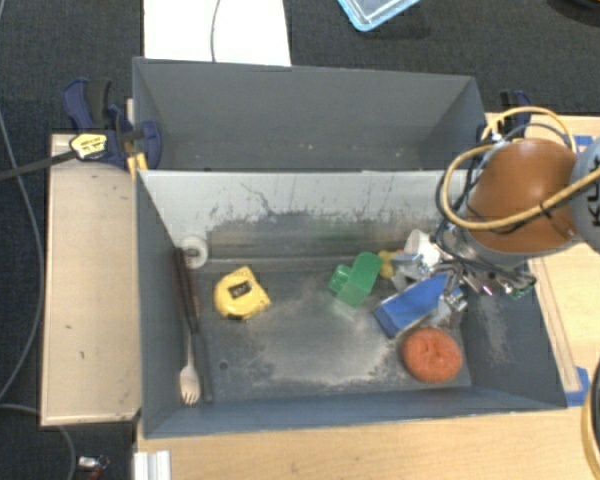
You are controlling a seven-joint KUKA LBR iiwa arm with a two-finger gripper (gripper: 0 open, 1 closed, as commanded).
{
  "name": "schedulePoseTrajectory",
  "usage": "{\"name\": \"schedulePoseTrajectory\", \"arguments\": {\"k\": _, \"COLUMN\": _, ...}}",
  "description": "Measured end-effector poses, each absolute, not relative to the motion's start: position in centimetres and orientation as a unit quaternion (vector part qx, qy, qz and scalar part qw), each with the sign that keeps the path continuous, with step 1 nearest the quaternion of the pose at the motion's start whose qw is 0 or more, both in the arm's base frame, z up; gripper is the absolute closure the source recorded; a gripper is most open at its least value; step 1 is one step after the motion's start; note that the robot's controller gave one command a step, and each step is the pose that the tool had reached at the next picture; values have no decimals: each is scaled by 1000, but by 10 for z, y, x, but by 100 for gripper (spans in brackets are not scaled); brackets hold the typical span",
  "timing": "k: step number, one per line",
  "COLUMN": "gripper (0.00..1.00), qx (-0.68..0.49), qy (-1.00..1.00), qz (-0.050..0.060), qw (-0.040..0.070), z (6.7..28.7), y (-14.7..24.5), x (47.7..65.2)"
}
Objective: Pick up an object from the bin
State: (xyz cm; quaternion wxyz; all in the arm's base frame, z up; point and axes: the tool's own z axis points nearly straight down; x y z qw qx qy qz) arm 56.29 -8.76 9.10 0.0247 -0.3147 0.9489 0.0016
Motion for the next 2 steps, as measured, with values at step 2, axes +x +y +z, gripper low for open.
{"name": "schedulePoseTrajectory", "arguments": {"k": 2, "gripper": 100, "qx": -322, "qy": 947, "qz": 6, "qw": 24, "z": 213, "y": -106, "x": 562}}
